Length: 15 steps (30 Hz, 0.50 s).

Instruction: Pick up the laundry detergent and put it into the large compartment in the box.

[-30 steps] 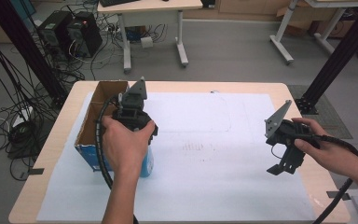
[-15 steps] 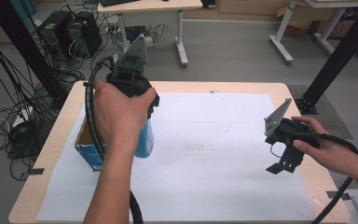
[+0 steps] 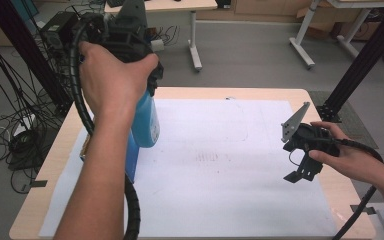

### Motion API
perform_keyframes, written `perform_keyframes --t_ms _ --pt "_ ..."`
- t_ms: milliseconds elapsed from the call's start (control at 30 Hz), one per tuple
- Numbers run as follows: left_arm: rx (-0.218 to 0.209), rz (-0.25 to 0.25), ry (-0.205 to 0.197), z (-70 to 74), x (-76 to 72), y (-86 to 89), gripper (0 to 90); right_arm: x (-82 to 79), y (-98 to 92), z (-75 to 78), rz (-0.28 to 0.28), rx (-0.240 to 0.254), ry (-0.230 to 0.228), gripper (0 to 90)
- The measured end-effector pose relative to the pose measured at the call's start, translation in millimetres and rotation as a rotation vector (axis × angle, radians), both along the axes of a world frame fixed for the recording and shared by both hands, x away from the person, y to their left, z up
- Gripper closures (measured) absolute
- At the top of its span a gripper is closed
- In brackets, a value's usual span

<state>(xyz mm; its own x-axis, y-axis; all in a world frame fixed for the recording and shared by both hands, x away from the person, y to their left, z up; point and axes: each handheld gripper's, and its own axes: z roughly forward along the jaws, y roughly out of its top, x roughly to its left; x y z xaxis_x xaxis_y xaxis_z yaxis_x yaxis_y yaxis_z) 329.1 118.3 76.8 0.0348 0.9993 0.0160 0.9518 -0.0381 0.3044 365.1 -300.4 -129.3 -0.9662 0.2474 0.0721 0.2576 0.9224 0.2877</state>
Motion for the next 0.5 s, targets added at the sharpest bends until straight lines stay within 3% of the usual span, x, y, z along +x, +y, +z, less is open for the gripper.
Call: perform_keyframes --t_ms 233,500 --pt "-0.027 0.022 -0.049 25.8 -8.5 20.1 38.3 5.4 3.7 0.3 0.000 -0.001 0.001 3.7" --pt "0.007 0.077 -0.055 39.6 -7.1 39.2 38.2 10.9 4.0 2.0 -0.010 0.000 0.009 3.7"
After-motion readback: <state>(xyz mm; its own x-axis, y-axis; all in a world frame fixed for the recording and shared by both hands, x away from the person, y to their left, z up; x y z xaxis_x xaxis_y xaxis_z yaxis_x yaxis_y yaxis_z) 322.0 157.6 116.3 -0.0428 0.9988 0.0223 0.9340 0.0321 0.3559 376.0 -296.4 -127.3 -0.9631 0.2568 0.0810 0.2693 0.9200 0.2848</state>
